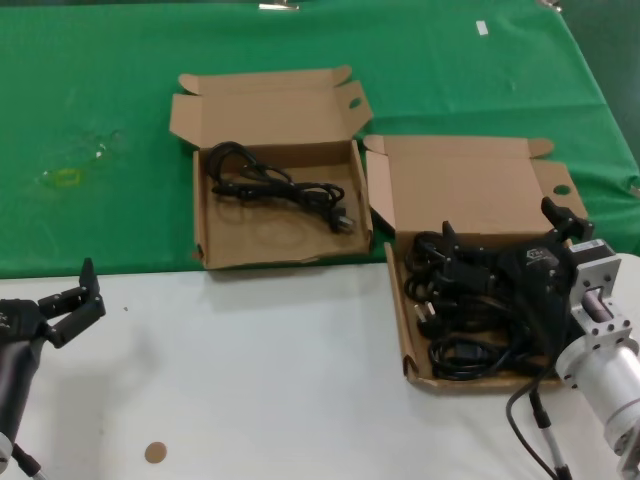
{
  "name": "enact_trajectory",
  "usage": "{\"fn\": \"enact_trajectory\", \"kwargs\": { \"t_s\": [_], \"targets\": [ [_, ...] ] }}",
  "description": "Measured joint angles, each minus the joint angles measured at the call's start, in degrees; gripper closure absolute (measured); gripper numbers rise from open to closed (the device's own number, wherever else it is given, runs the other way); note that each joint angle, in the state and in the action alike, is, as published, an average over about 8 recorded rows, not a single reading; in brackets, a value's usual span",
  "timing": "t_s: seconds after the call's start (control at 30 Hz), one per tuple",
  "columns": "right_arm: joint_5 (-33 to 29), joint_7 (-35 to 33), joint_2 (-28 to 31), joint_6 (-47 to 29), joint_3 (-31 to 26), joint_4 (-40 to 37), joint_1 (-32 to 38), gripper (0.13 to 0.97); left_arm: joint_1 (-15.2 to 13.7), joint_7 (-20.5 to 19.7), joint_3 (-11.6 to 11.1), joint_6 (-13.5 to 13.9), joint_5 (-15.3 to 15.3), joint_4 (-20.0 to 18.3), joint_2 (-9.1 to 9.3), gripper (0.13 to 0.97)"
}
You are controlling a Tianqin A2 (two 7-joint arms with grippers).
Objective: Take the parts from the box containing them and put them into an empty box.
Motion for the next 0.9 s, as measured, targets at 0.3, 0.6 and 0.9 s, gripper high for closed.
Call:
{"fn": "enact_trajectory", "kwargs": {
  "t_s": [0.3,0.6,0.9],
  "targets": [
    [0.0,0.0,0.0,0.0,0.0,0.0,0.0,0.129,0.0,0.0,0.0,0.0,0.0,0.0,0.00,0.132],
    [0.0,0.0,0.0,0.0,0.0,0.0,0.0,0.129,0.0,0.0,0.0,0.0,0.0,0.0,0.00,0.132],
    [0.0,0.0,0.0,0.0,0.0,0.0,0.0,0.129,0.0,0.0,0.0,0.0,0.0,0.0,0.00,0.132]
  ]
}}
